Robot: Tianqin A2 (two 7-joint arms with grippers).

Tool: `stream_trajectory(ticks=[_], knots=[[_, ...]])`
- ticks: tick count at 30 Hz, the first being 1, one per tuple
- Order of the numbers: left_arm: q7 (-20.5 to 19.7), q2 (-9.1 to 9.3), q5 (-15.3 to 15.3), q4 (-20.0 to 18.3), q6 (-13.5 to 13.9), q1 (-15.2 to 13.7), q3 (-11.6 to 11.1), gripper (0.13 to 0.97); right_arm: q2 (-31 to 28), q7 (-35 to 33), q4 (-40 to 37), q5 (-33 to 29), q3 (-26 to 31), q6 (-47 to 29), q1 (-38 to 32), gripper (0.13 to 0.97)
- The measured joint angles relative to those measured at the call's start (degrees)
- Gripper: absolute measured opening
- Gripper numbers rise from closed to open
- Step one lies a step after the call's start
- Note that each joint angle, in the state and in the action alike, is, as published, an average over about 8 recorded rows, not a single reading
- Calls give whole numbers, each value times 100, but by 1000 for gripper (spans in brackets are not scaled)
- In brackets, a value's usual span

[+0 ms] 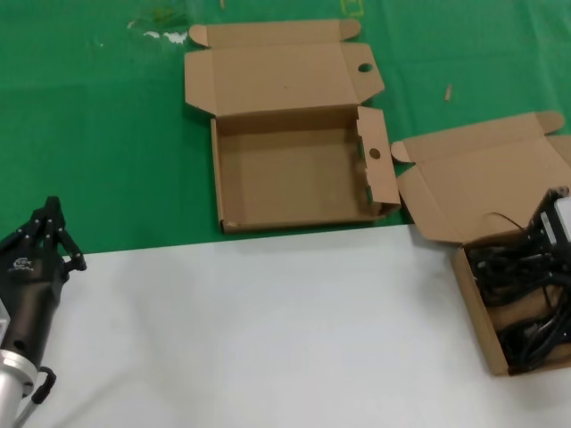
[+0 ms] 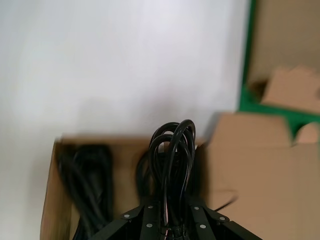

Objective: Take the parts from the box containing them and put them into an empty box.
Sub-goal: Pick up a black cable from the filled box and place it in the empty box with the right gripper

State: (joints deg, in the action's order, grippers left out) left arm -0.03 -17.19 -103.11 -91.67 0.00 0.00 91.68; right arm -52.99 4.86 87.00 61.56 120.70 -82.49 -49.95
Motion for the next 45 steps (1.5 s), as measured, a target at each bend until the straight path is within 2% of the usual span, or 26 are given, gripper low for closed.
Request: stream_trajectory(ticks=[6, 11, 15, 19, 25, 30, 38, 45], knots=[[1, 0, 0, 0, 0, 0, 0, 140, 140, 817, 555, 440, -199, -447, -389, 207], [1, 0, 0, 0, 0, 0, 0, 140, 601, 1455, 769, 629, -223, -502, -759, 207], [1, 0, 0, 0, 0, 0, 0, 140, 1165, 1779, 592, 486, -85, -306, -1042, 207], [1, 0, 0, 0, 0, 0, 0, 140, 1829, 1890, 71, 158, 154, 63, -1301, 207], [1, 0, 0, 0, 0, 0, 0, 140, 2809, 1685, -1078, -336, 531, 797, -1617, 207], [1, 0, 0, 0, 0, 0, 0, 140, 3360, 1244, -1995, -620, 767, 1401, -1781, 207], [1, 0, 0, 0, 0, 0, 0, 140, 3790, 497, -3031, -866, 954, 2208, -1881, 207], [1, 0, 0, 0, 0, 0, 0, 140, 3928, 212, -3352, -911, 961, 2564, -1867, 248]])
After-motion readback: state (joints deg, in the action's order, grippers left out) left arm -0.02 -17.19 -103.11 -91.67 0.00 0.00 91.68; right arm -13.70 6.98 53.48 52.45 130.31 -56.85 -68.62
